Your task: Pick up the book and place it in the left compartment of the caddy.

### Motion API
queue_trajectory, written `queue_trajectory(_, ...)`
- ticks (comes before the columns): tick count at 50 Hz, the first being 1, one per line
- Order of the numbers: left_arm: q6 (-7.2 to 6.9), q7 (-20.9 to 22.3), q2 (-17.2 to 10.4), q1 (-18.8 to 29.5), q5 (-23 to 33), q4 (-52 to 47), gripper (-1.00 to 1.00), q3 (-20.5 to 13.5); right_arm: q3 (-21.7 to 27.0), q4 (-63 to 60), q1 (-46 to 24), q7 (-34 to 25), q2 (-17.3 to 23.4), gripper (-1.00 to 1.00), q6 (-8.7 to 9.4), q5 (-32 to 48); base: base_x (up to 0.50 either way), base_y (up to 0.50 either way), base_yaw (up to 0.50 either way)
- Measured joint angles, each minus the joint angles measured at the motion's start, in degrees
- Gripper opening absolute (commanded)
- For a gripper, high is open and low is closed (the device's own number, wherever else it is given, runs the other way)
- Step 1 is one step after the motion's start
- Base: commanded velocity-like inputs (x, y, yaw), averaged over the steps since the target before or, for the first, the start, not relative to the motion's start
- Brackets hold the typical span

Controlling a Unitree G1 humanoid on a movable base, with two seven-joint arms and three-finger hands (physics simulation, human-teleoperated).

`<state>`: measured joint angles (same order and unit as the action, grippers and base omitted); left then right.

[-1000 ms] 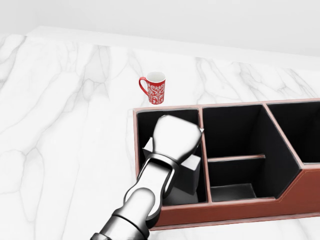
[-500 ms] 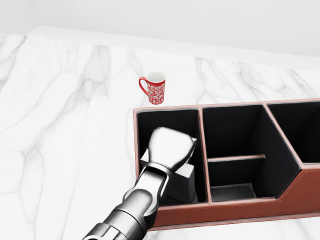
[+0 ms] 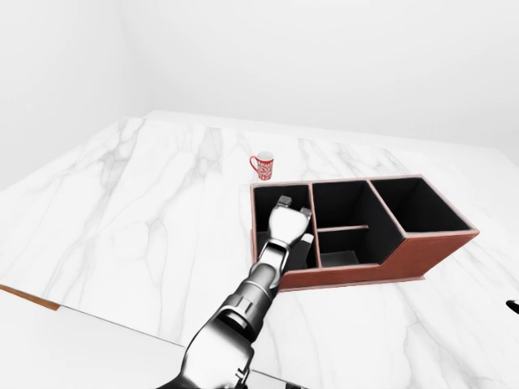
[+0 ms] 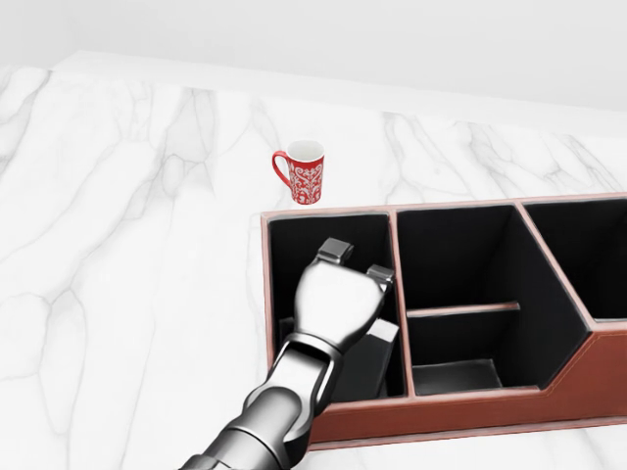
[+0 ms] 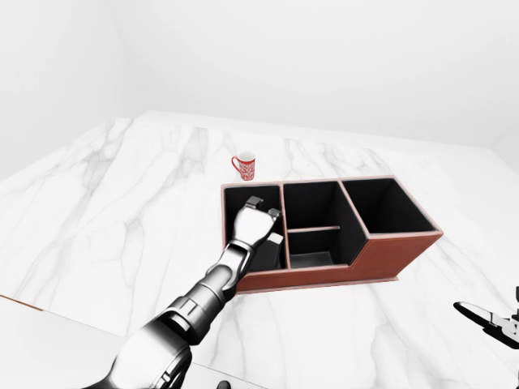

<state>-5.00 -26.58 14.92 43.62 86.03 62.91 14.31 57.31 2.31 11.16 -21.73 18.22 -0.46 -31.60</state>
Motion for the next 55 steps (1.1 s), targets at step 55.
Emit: queue_trajectory(55,0.0,37.07,-3.76,-21.85,26.33,-74.33,1.0,11.28,-0.71,1.37,-0.3,0.53,0.36,1.0,-1.07,0.33,0.0,0.0,0.0)
